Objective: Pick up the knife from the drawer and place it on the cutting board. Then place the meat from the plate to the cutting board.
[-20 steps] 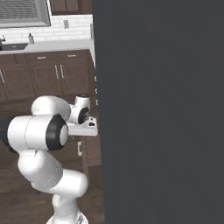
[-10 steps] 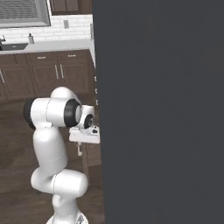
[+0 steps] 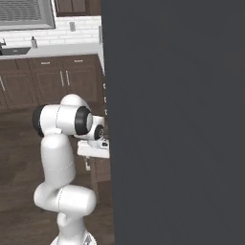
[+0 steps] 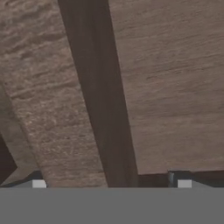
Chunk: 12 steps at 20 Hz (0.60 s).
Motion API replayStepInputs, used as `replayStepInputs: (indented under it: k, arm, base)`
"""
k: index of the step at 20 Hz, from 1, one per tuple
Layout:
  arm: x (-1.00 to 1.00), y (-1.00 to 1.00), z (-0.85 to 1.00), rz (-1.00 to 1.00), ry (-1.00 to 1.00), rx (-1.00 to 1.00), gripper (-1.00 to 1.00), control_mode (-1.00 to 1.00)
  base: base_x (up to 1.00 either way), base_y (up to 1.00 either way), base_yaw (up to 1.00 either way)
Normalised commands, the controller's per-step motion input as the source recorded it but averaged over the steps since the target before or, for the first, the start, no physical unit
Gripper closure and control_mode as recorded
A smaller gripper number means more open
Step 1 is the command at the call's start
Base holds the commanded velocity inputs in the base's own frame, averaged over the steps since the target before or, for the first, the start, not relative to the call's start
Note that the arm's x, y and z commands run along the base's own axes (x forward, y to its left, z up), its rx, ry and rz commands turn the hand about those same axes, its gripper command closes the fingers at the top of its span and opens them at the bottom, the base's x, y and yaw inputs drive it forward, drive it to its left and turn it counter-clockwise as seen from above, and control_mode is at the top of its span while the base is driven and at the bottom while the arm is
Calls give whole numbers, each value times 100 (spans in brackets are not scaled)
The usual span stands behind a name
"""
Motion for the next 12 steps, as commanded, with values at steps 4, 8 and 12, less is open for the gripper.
replayStepInputs:
  k: [4,8,12]
  arm:
    - [-28,78,-1,0,0,0,-100,-100]
    - [-45,100,5,0,0,0,-100,-100]
    - [-50,100,22,0,0,-1,-100,-100]
  base:
    - [0,0,0]
    - [0,0,0]
    - [0,0,0]
